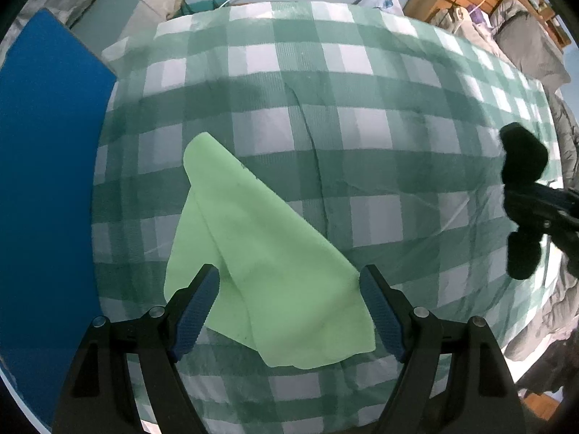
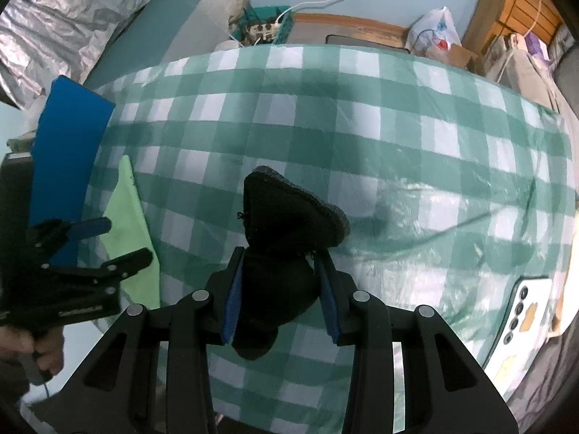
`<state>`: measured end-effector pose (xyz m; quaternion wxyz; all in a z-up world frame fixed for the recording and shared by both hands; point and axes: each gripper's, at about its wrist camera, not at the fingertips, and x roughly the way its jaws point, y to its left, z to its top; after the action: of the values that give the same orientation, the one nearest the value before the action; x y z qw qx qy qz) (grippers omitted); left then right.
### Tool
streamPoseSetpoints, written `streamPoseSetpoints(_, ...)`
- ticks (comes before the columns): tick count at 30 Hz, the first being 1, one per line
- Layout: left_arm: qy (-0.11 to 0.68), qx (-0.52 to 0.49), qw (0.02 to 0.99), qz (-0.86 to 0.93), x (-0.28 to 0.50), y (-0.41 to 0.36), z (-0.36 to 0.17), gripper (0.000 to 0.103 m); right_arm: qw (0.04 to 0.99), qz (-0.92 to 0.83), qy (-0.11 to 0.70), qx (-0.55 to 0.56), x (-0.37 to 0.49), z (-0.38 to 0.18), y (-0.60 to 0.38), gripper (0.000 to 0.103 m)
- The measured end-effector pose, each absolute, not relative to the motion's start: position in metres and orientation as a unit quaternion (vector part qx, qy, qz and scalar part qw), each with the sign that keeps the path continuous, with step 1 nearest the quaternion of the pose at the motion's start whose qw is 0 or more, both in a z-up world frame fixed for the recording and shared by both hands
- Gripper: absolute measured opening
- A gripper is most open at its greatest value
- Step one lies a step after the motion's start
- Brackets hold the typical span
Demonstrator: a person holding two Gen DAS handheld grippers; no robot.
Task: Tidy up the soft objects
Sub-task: 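Grasp the light green cloth with the left tool while the right tool grasps the black sock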
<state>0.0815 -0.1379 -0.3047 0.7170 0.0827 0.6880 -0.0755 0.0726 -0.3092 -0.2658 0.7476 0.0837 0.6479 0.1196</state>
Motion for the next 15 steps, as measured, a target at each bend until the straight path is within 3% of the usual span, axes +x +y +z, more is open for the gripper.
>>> streamPoseSetpoints(6, 0.674, 0.1, 0.727, -0.083, 0.074, -0.141, -0.309, 0.081, 0.75, 0.116, 0.644, 0.097, 0.065, -0.26, -0.313, 0.037)
streamPoseSetpoints(11, 0.66, 0.104, 0.74, -0.081, 0.057, -0.139, -0.309, 0.073, 0.752, 0.116, 0.641, 0.101, 0.06, -0.256, -0.312, 0.037)
streamPoseSetpoints(14, 0.653, 0.103, 0.746, -0.081, 0.052, -0.138, -0.304, 0.052, 0.752, 0.117, 0.641, 0.103, 0.057, -0.255, -0.31, 0.037)
streamPoseSetpoints(15, 0.652, 0.103, 0.747, -0.082, 0.051, -0.137, -0.303, 0.04, 0.752, 0.118, 0.641, 0.103, 0.056, -0.255, -0.311, 0.037)
